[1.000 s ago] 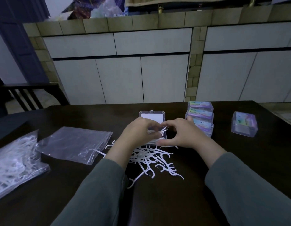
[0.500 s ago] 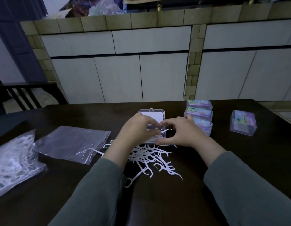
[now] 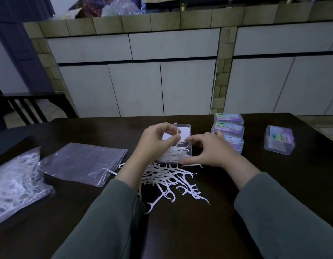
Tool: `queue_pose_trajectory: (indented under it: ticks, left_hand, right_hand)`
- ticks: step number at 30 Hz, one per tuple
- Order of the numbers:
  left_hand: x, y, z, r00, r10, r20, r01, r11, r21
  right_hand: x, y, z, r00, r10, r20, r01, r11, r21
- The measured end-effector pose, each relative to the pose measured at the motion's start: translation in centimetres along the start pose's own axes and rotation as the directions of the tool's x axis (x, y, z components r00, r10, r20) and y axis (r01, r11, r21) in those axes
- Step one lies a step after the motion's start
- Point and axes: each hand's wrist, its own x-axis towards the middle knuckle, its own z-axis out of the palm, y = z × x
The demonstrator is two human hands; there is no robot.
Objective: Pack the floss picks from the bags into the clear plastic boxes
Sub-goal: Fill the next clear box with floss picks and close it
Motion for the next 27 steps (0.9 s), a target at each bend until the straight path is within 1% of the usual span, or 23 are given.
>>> queue_pose_trajectory:
  ticks: [2, 3, 5, 6, 7, 9, 10, 14, 17, 19, 20, 22, 24, 25, 27]
  left_hand:
    - [0.0, -0.1, 0.2, 0.994, -0.067, -0.088, 0.058, 0.994, -0.097]
    - [0.0, -0.1, 0.3, 0.986, -0.121, -0.117, 0.102, 0.982, -0.159]
    - [0.0, -0.2, 0.4, 0.964, -0.242, -0.11, 0.208, 0.944, -0.257]
    - [0.0, -0.4, 0.5, 0.957, -0.277, -0.084, 0.248, 0.933, -0.259]
    - [-0.1, -0.7, 0.5, 0.959, -0.278, -0.063, 0.262, 0.946, -0.192]
    - [-0.2, -1.1, 0.2, 0.974, -0.224, -0.047, 0.225, 0.974, 0.029]
    - [-0.2, -1.1, 0.0, 0.979, -0.199, -0.043, 0.202, 0.975, 0.093]
    - [-0.3, -1.1, -1.5, 0.984, -0.176, 0.024, 0.173, 0.981, 0.084]
    - [-0.3, -1.4, -2.6, 0.986, -0.164, -0.015, 0.165, 0.976, 0.145]
    - [-0.3, -1.7, -3.1, 0.982, -0.187, -0.035, 0.191, 0.963, 0.19]
    - [-0.3, -1.8, -3.3, 0.976, -0.219, -0.022, 0.218, 0.953, 0.212]
    - [-0.5, -1.8, -3.7, 0.949, -0.307, 0.076, 0.279, 0.926, 0.253]
    - [-0.7, -1.5, -3.8, 0.92, -0.349, 0.179, 0.28, 0.904, 0.323]
    - [-0.7, -1.3, -3.7, 0.918, -0.342, 0.199, 0.259, 0.9, 0.35]
    - [-0.7, -1.0, -3.2, 0.933, -0.319, 0.164, 0.243, 0.899, 0.364]
  right_hand:
    - [0.2, 0.1, 0.3, 1.0, 0.008, 0.007, -0.008, 1.0, -0.001]
    - [0.3, 0.1, 0.4, 1.0, 0.006, 0.009, -0.006, 1.0, -0.002]
    - [0.5, 0.2, 0.6, 1.0, 0.005, 0.009, -0.005, 1.0, -0.009]
    - [0.5, 0.2, 0.5, 1.0, 0.008, 0.008, -0.008, 1.0, -0.011]
    - [0.4, 0.2, 0.5, 1.0, 0.01, 0.009, -0.01, 1.0, -0.014]
    - [0.4, 0.1, 0.4, 1.0, 0.014, 0.015, -0.014, 1.0, -0.019]
    - [0.4, 0.0, 0.4, 1.0, 0.017, 0.017, -0.017, 1.0, -0.02]
    - [0.4, 0.0, 0.4, 1.0, 0.025, 0.019, -0.025, 0.999, -0.024]
    - [0.4, 0.1, 0.4, 0.999, 0.025, 0.021, -0.024, 0.999, -0.024]
    - [0.5, 0.2, 0.5, 0.999, 0.026, 0.022, -0.025, 0.999, -0.023]
    - [0.5, 0.2, 0.5, 0.999, 0.024, 0.021, -0.024, 0.999, -0.025]
    - [0.6, 0.2, 0.6, 1.0, 0.024, 0.018, -0.023, 0.999, -0.027]
    - [0.5, 0.2, 0.5, 0.999, 0.031, 0.017, -0.031, 0.999, -0.018]
    - [0.5, 0.2, 0.5, 0.999, 0.034, 0.017, -0.034, 0.999, -0.017]
    - [0.4, 0.1, 0.3, 0.999, 0.034, 0.016, -0.034, 0.999, -0.023]
